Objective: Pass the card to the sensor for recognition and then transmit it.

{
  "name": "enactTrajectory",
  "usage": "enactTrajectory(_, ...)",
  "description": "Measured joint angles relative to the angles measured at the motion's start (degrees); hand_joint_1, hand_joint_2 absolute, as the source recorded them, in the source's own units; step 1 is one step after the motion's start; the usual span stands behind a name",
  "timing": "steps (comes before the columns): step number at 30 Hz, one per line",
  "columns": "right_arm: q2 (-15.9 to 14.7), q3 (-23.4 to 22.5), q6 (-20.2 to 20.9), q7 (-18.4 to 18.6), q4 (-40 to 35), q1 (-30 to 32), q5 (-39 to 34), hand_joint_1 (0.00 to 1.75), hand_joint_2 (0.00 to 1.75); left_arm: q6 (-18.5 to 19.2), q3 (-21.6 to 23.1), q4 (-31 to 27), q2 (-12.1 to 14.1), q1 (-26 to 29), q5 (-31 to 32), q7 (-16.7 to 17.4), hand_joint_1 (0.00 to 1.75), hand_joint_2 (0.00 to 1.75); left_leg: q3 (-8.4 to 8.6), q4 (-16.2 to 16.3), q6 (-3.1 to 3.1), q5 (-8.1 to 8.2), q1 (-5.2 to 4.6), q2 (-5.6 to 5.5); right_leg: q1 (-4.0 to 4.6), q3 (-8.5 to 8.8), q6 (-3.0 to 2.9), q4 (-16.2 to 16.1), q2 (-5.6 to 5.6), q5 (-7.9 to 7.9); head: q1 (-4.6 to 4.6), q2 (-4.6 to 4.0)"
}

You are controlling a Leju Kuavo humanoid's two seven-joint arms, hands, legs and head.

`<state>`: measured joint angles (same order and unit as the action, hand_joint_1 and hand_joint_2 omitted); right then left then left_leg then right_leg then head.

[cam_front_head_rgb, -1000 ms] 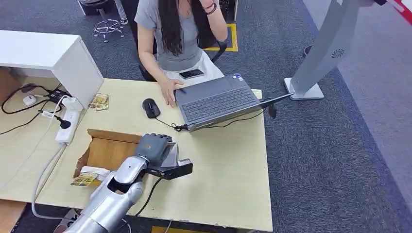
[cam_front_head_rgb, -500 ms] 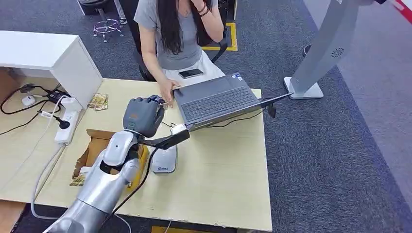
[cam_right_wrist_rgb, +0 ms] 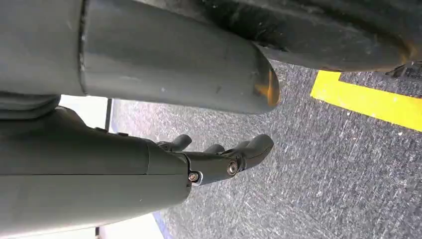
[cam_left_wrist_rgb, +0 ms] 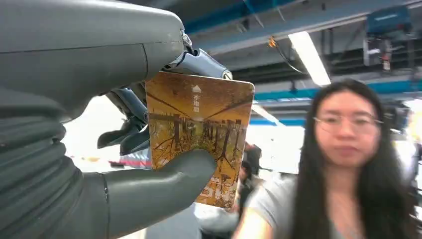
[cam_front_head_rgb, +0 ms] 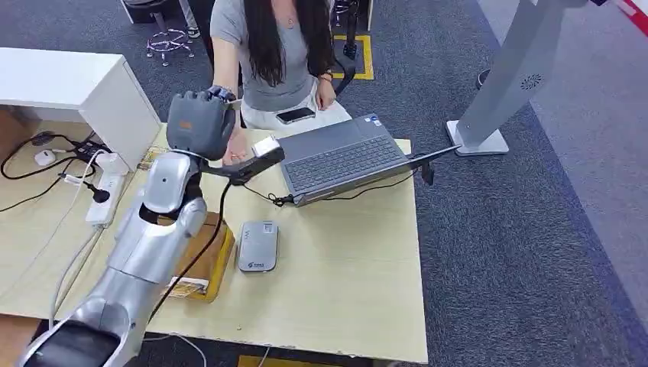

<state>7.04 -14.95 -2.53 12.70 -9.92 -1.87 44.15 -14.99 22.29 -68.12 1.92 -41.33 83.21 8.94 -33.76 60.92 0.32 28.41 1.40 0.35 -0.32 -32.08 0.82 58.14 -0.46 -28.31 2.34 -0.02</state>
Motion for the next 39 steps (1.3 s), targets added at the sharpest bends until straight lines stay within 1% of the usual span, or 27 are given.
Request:
enactTrajectory(4,0.0,0.0,0.5,0.0,0.0,-0.1,0.7,0.00,0.00,0.1,-1.5,6.9,0.0,-7.2,1.4,1.2,1.75,1.75,-0.01,0.0,-0.04,-0.06,0.00,0.01,0.00,-0.04,-0.04,0.1,0.02,0.03,-0.04,0.00)
enactTrajectory(9,0.0,0.0,0.8,0.5,0.0,-0.1,0.9,0.00,0.00,-0.1,-2.4,13.8,0.0,-11.8,1.8,1.5,1.75,1.75,-0.03,0.0,-0.04,-0.06,0.00,0.01,0.00,-0.08,-0.04,0.1,0.03,0.03,-0.04,0.00)
enactTrajectory(10,0.0,0.0,0.8,0.6,0.0,-0.1,1.0,0.00,0.00,-0.3,-2.8,14.9,0.0,-12.3,1.8,1.5,0.00,1.75,-0.03,0.0,-0.04,-0.06,0.00,0.02,0.00,-0.10,-0.04,0.1,0.05,0.03,-0.07,0.00)
enactTrajectory(13,0.0,0.0,0.9,0.7,0.0,-0.1,1.4,0.00,0.00,-1.8,-3.3,17.5,0.0,-13.2,1.2,1.2,0.00,1.75,-0.04,0.0,-0.04,-0.06,0.00,0.01,0.00,-0.10,-0.05,0.1,0.04,0.03,-0.09,0.00)
enactTrajectory(18,0.0,0.0,0.9,0.7,0.0,-0.1,1.6,0.00,0.00,-3.8,-4.1,19.3,0.0,-13.5,1.1,0.6,0.00,1.75,-0.05,0.0,-0.04,-0.06,0.00,0.01,0.00,-0.11,-0.05,0.1,0.04,0.03,-0.09,0.00)
enactTrajectory(24,0.0,0.0,0.9,0.7,0.0,-0.1,1.7,0.00,0.00,-4.4,-4.6,20.1,0.0,-13.4,0.6,-0.3,0.00,1.75,-0.06,0.0,-0.05,-0.06,0.00,0.01,0.00,-0.11,-0.05,0.1,0.04,0.03,-0.09,0.00)
enactTrajectory(27,0.0,-0.4,0.8,0.7,0.0,-0.1,1.7,0.00,0.00,-5.1,-5.5,19.3,-0.5,-11.8,-4.6,-4.4,0.00,1.75,-0.05,0.0,-0.05,-0.06,-0.04,0.01,-0.02,-0.11,-0.04,0.1,0.03,0.03,-0.11,0.00)
enactTrajectory(28,0.0,-0.6,0.7,0.7,0.0,-0.1,1.6,0.00,0.00,-5.5,-5.8,18.0,-0.9,-10.3,-6.9,-5.8,0.00,1.75,-0.06,0.0,-0.05,-0.06,-0.04,0.01,-0.02,-0.11,-0.04,0.1,0.03,0.03,-0.11,0.00)
enactTrajectory(30,0.0,-1.0,0.6,0.6,0.0,-0.1,1.4,0.00,0.00,-6.3,-5.8,13.3,-1.4,-6.9,-10.8,-8.5,0.00,1.75,-0.07,0.0,-0.05,-0.05,-0.05,0.01,-0.03,-0.11,-0.04,0.1,0.03,0.02,-0.09,0.00)
enactTrajectory(32,0.0,-1.8,0.4,0.5,0.0,-0.1,1.3,0.00,0.00,-6.5,-5.8,7.0,-1.6,-1.8,-12.7,-9.3,0.00,1.75,-0.07,-0.1,-0.06,-0.03,-0.09,0.08,-0.06,-0.12,-0.04,0.1,0.09,0.01,-0.11,0.00)
enactTrajectory(33,0.1,-2.2,0.1,0.4,0.0,-0.1,0.8,0.00,0.00,-6.8,-5.8,3.6,-1.6,1.3,-13.7,-10.1,0.00,1.75,-0.09,-0.1,-0.06,-0.02,-0.10,0.13,-0.07,-0.14,-0.04,0.1,0.13,0.01,-0.15,0.00)
enactTrajectory(35,0.2,-3.1,-0.6,0.1,0.0,0.1,0.1,0.00,0.00,-8.1,-5.5,-4.1,-1.3,8.1,-15.1,-12.8,0.00,1.75,-0.08,-0.1,-0.05,0.05,-0.12,0.16,-0.08,-0.16,-0.04,0.1,0.16,-0.05,-0.15,0.00)
enactTrajectory(37,0.4,-4.2,-1.4,0.0,0.0,0.3,-0.9,0.00,0.00,-10.7,-5.1,-11.9,-0.5,16.1,-15.2,-15.1,0.00,1.75,-0.03,-0.1,-0.06,0.13,-0.13,0.29,-0.08,-0.19,-0.11,0.1,0.24,-0.13,-0.17,0.00)
enactTrajectory(39,0.5,-5.2,-1.6,-0.1,0.0,0.4,-1.2,0.00,0.00,-12.8,-4.5,-17.8,0.4,22.9,-14.9,-16.2,0.00,1.75,-0.06,-0.1,-0.07,0.15,-0.13,0.31,-0.07,-0.28,-0.11,0.1,0.27,-0.18,-0.26,0.00)
